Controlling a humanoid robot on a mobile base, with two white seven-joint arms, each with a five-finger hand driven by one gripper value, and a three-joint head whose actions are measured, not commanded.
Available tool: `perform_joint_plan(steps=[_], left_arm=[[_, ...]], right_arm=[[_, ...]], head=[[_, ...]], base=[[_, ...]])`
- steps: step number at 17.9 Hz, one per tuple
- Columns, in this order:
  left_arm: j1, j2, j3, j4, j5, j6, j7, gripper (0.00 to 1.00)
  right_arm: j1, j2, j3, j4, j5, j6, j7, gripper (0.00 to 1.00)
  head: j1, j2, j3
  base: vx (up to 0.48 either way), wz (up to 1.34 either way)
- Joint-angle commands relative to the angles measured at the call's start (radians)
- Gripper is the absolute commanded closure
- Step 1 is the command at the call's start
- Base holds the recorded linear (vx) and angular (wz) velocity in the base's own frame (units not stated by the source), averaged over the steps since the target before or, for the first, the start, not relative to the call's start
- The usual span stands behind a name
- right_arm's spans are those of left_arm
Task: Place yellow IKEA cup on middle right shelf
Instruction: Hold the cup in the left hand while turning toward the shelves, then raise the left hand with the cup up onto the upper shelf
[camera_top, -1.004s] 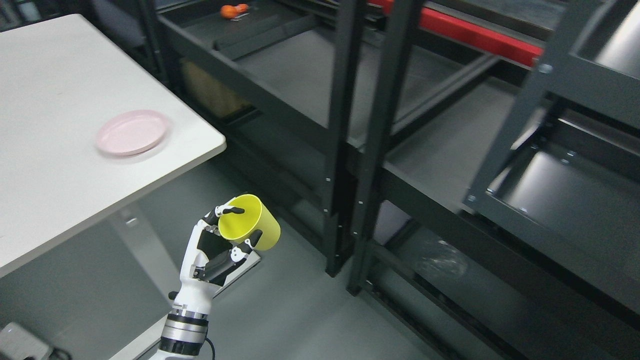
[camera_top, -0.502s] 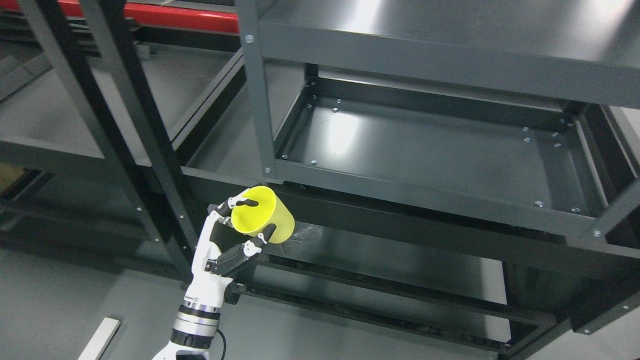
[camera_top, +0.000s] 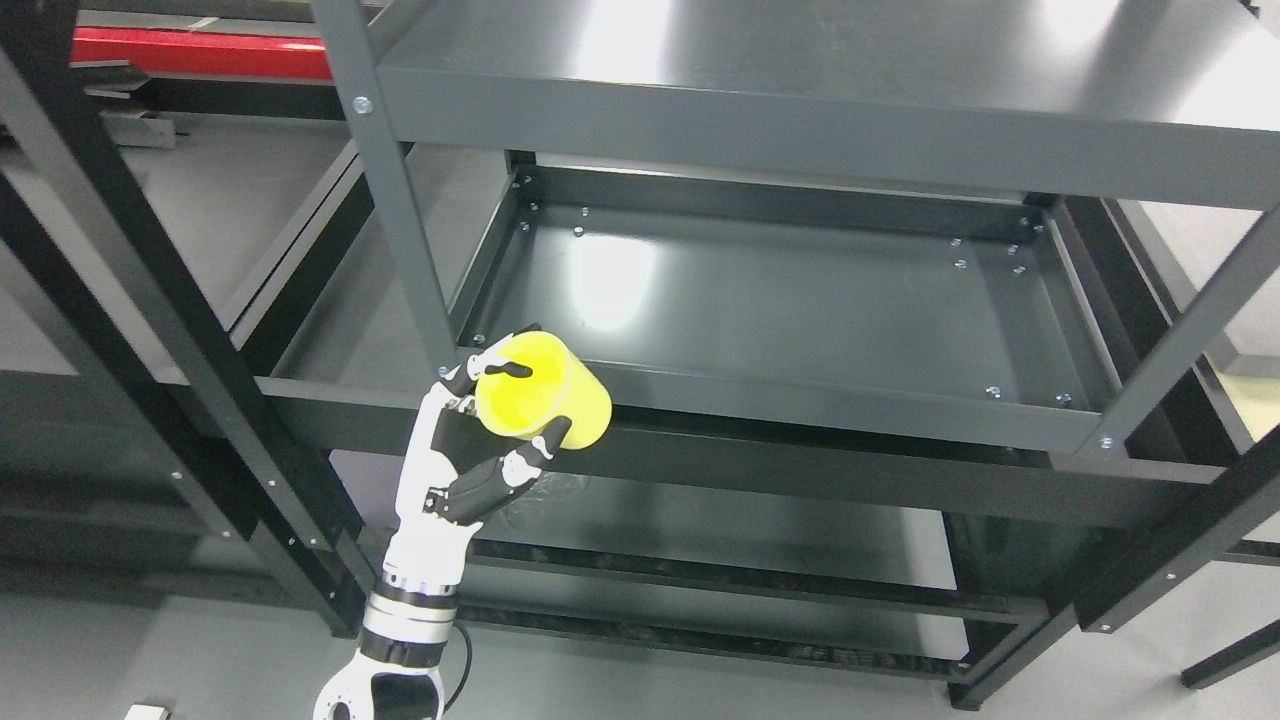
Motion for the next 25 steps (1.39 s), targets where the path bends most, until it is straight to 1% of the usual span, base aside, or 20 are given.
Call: perform_joint_plan(steps=[1,2,5,6,8,9,11,13,14,16,17,20,22,23,25], left_arm=[[-0.059,0.017,-0.232,-0.064,-0.002,-0.035,-0.001,0.99],[-0.082,0.017,-0.278,-0.067,-0.006,-0.039,-0.001,0.99],[-0.180,0.017,-0.344,-0.067,-0.014,-0.039,-0.003,0.99],[-0.235,0.017,-0.386,-0.067,-0.020,-0.037,-0.003,0.99],[-0.332,0.017,-0.426,-0.067,-0.026,-0.028,-0.001,0.99],[-0.396,0.017,-0.438,-0.067,-0.028,-0.014,-0.001,1.00],[-0.527,0.017,-0.452,-0.067,-0.028,0.064,0.009,1.00],[-0.605,0.017,-0.446,-0.067,-0.028,0.127,0.031,1.00],[-0.643,0.017,-0.441,-0.065,-0.028,0.153,0.081,1.00],[-0.714,0.017,-0.416,-0.062,-0.028,0.211,0.256,1.00],[-0.754,0.017,-0.397,-0.059,-0.026,0.249,0.308,1.00],[-0.913,0.017,-0.348,-0.009,0.033,0.375,0.417,1.00],[-0.989,0.017,-0.339,0.031,0.069,0.472,0.477,1.00],[-1.037,0.017,-0.334,0.060,0.095,0.544,0.529,1.00],[-1.107,0.017,-0.304,0.135,0.127,0.679,0.594,1.00]], right_arm=[[0.014,-0.017,0.017,0.000,-0.025,0.000,0.001,0.01],[0.014,-0.017,0.017,0.000,-0.025,0.000,0.001,0.01],[0.014,-0.017,0.017,0.000,-0.025,0.000,0.001,0.01],[0.014,-0.017,0.017,0.000,-0.025,0.000,0.001,0.01],[0.014,-0.017,0.017,0.000,-0.025,0.000,0.001,0.01],[0.014,-0.017,0.017,0.000,-0.025,0.000,0.001,0.01],[0.014,-0.017,0.017,0.000,-0.025,0.000,0.001,0.01],[0.014,-0.017,0.017,0.000,-0.025,0.000,0.001,0.01],[0.014,-0.017,0.017,0.000,-0.025,0.000,0.001,0.01],[0.014,-0.017,0.017,0.000,-0.025,0.000,0.001,0.01],[0.014,-0.017,0.017,0.000,-0.025,0.000,0.001,0.01],[0.014,-0.017,0.017,0.000,-0.025,0.000,0.001,0.01],[0.014,-0.017,0.017,0.000,-0.025,0.000,0.001,0.01],[0.014,-0.017,0.017,0.000,-0.025,0.000,0.001,0.01],[0.014,-0.017,0.018,0.000,-0.025,0.000,0.001,0.01]], head=[[0.0000,0.000,0.000],[0.0000,0.000,0.000],[0.0000,0.000,0.000],[0.0000,0.000,0.000],[0.0000,0.000,0.000],[0.0000,0.000,0.000],[0.0000,0.000,0.000],[0.0000,0.000,0.000],[0.0000,0.000,0.000],[0.0000,0.000,0.000],[0.0000,0.000,0.000],[0.0000,0.000,0.000],[0.0000,0.000,0.000],[0.0000,0.000,0.000],[0.0000,0.000,0.000]], base=[[0.056,-0.17],[0.056,-0.17],[0.040,-0.09],[0.018,-0.03],[0.017,-0.04],[0.017,-0.04],[0.026,-0.05],[0.034,-0.06],[0.013,-0.03],[0.011,-0.02],[0.018,-0.01],[0.017,-0.01],[0.007,-0.02],[0.000,0.00],[0.000,0.00]])
